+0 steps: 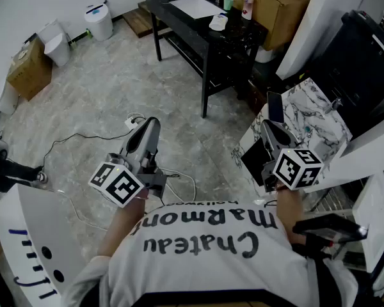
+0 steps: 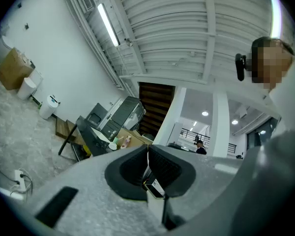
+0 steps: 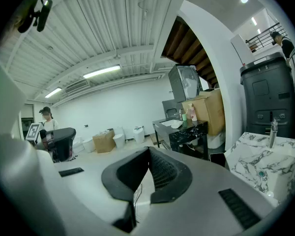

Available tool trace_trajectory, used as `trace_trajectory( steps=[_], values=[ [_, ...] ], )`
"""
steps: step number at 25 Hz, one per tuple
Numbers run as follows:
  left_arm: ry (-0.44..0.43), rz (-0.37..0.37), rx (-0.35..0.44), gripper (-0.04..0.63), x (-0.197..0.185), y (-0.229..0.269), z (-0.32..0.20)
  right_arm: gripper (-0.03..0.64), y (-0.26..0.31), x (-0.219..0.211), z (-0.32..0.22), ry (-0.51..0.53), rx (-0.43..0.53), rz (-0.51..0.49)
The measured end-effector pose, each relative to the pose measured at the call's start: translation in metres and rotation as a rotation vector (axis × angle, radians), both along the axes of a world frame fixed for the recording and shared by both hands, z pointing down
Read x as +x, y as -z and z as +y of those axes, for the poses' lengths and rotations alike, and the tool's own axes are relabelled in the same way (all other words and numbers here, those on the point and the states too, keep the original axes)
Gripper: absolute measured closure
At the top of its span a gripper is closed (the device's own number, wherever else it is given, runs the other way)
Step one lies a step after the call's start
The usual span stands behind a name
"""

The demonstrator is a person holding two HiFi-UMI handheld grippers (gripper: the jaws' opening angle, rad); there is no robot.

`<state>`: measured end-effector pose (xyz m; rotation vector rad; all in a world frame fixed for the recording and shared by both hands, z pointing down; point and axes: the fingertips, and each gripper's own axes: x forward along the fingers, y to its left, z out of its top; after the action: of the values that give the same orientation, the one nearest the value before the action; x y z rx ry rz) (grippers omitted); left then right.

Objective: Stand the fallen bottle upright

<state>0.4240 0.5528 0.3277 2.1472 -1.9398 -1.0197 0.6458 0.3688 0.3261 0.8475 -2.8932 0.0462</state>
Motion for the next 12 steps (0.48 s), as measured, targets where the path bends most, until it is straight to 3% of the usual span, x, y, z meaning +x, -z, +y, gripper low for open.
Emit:
trace_trajectory(
  steps=[12],
  values=[
    [-0.033,0.001,-0.018,0.575,-0.023,-0.031,0.039,0.604,-0.041,-0.016,0.040,-0.050,-0.022,0.043]
  ],
)
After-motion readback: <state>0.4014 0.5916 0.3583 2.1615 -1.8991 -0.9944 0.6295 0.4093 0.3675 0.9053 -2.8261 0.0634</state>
